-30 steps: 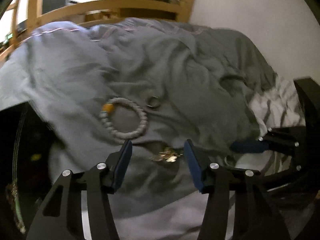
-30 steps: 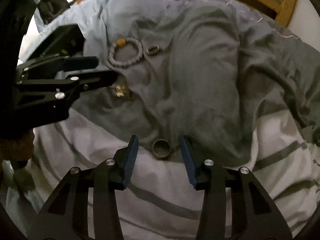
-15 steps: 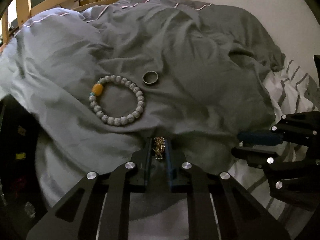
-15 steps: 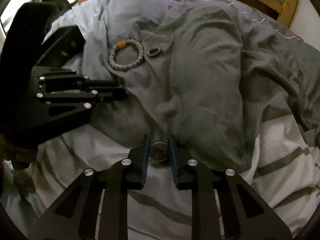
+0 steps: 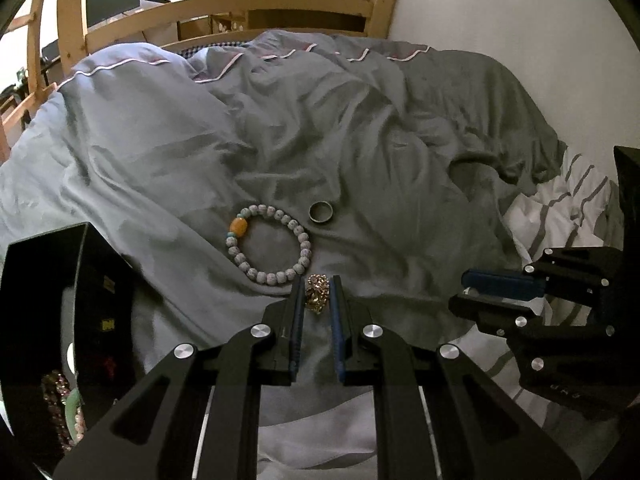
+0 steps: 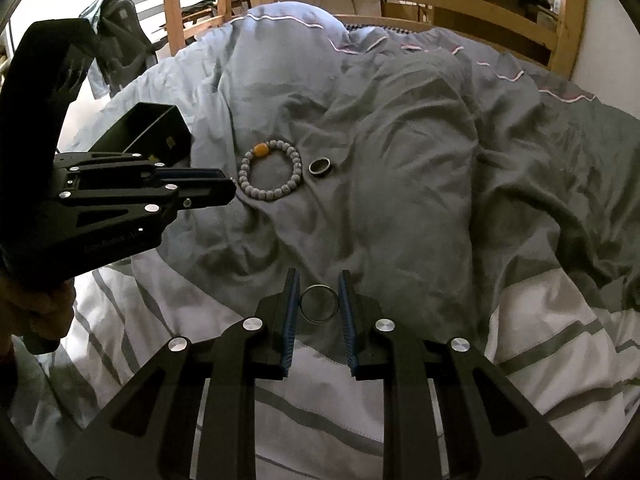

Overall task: Organize jewelry
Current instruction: 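Lift the gold piece with the left tool while the right tool lifts the dark ring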

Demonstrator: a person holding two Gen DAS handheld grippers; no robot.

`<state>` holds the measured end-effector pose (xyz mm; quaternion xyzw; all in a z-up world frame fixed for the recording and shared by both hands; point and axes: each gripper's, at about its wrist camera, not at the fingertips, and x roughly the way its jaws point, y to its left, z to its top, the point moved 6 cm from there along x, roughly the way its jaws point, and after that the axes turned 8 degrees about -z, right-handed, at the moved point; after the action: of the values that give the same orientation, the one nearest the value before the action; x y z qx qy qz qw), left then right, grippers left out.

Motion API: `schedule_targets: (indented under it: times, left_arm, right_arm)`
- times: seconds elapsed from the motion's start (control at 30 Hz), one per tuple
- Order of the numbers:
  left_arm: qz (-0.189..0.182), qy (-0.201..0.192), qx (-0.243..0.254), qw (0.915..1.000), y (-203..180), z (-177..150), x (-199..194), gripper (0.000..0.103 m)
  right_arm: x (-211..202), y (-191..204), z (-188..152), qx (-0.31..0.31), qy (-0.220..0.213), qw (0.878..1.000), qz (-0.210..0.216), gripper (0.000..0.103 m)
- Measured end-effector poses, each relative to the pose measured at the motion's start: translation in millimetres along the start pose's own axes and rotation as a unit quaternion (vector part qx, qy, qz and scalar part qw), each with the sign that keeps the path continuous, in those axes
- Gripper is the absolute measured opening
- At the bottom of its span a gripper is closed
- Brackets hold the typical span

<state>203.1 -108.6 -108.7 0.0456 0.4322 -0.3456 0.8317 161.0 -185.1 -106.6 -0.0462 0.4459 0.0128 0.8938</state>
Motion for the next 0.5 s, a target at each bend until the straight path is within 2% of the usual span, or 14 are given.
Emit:
schedule_targets:
  times: [0.5]
  left_arm:
    - [0.032, -0.032, -0.026, 0.9986, 9.6, 16.4, -43.9, 0.012]
  right_arm:
    - [-13.8, 10.0, 11.8, -0.012, -0.035, 0.999, 0.014, 0.020]
